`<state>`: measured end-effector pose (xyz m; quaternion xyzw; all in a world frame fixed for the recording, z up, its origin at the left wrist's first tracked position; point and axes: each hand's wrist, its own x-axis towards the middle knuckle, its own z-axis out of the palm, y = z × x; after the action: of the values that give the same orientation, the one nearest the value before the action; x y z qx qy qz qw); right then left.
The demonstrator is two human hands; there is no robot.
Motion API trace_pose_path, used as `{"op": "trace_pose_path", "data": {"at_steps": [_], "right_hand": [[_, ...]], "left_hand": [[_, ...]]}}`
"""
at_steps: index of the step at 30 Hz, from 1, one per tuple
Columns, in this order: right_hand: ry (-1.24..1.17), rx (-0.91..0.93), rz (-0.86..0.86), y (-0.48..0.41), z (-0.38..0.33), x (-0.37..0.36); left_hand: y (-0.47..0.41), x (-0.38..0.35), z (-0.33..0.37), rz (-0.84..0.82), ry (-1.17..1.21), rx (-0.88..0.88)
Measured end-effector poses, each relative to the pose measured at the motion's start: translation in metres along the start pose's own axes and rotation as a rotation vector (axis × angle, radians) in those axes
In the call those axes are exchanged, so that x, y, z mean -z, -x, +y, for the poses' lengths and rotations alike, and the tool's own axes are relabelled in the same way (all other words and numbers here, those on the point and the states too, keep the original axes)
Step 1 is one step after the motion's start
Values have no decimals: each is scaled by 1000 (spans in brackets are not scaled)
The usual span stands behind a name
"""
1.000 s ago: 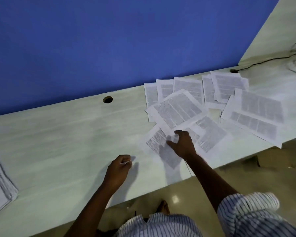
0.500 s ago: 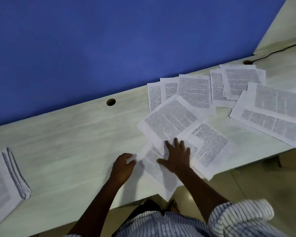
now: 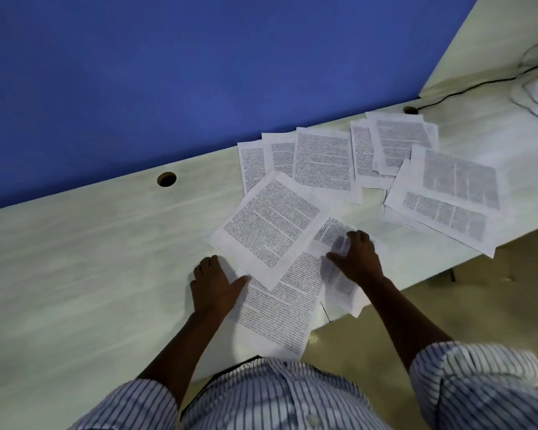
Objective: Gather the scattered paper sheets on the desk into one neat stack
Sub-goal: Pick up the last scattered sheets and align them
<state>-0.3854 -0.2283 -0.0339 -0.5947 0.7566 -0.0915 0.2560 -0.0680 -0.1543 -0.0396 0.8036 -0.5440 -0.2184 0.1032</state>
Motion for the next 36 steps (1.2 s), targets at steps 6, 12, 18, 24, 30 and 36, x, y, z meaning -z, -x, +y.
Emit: {"op": "trace_pose_path", "data": {"at_steps": [6, 12, 18, 24, 30, 36], "right_hand": [[94, -78, -117, -37, 5, 28], [212, -98, -134, -27, -1, 18], [220, -175, -86, 30, -7, -1], [111, -230, -61, 104, -9, -38], [-107, -232, 4, 111, -1, -48], [-294, -370, 24, 106, 4, -39]], "left_hand": [[-69, 34, 19, -26, -39, -50], [-106, 38, 28, -81, -35, -64], [-97, 16, 14, -28, -209, -222], [-54, 8, -14, -75, -250, -339], [-18, 0, -25, -169, -222, -425], [-10, 8, -9, -280, 85, -202]]}}
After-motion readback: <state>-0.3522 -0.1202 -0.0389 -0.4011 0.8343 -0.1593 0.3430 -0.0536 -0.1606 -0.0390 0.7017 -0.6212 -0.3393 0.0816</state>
